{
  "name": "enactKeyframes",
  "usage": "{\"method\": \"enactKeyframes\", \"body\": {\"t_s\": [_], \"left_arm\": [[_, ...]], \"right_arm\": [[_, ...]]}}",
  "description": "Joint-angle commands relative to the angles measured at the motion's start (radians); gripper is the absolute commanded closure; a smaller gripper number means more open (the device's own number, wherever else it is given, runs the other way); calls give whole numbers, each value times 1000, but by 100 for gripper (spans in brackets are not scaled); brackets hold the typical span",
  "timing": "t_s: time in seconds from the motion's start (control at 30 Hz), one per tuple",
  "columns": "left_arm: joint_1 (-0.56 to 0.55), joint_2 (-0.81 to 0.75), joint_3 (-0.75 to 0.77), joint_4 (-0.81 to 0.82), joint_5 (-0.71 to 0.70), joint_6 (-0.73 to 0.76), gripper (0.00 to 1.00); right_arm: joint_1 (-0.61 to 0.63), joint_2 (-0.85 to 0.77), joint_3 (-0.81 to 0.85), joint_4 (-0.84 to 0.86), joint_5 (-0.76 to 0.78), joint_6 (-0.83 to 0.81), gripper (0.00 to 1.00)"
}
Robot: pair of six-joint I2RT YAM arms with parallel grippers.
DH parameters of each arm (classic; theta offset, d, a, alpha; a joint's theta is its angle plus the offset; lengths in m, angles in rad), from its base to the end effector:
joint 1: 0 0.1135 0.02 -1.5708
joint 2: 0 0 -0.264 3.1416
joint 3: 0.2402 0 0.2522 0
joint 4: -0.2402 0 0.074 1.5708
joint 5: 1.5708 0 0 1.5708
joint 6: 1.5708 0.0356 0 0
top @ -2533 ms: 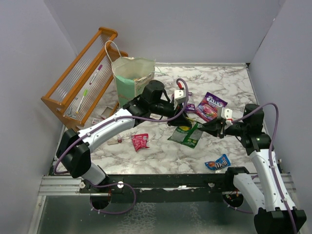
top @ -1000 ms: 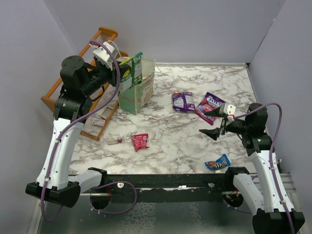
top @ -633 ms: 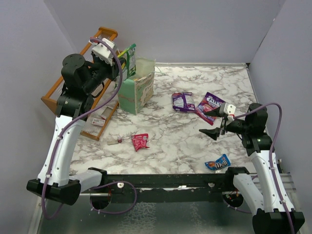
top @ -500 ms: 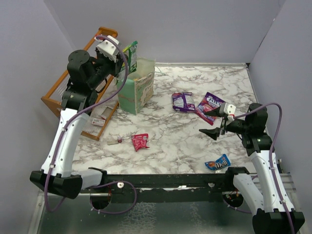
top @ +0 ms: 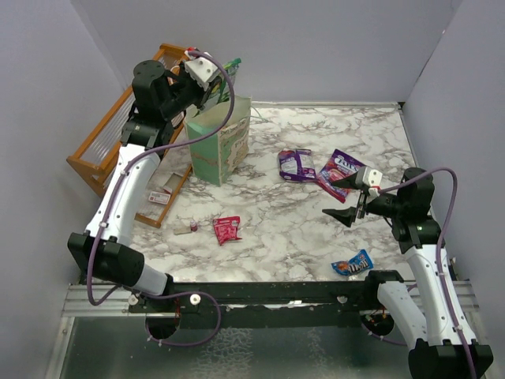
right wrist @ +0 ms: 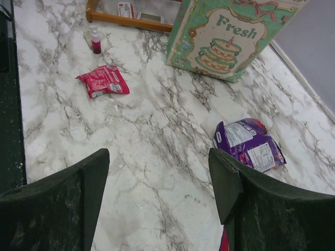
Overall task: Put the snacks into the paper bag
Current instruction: Place the snack in the paper bag.
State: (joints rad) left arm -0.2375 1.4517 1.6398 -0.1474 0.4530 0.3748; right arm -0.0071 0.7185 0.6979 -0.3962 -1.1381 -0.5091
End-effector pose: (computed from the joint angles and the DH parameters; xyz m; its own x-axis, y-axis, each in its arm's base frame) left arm 0.3112 -0.0914 0.4847 0.2698 0.2733 -0.9233 0.5779 0.7210 0.3824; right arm 0.1489 0.0313 0.3062 0.0496 -0.2047 -0.9776 -0.9195 0.3727 -0.1247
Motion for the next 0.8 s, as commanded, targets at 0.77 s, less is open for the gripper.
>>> {"method": "enactKeyframes", "body": {"t_s": [0.77], "left_arm": [[95,148,-103,196,430,110,100]], "right_arm": [[-4,-6,-21,14,38,-20,23]]}}
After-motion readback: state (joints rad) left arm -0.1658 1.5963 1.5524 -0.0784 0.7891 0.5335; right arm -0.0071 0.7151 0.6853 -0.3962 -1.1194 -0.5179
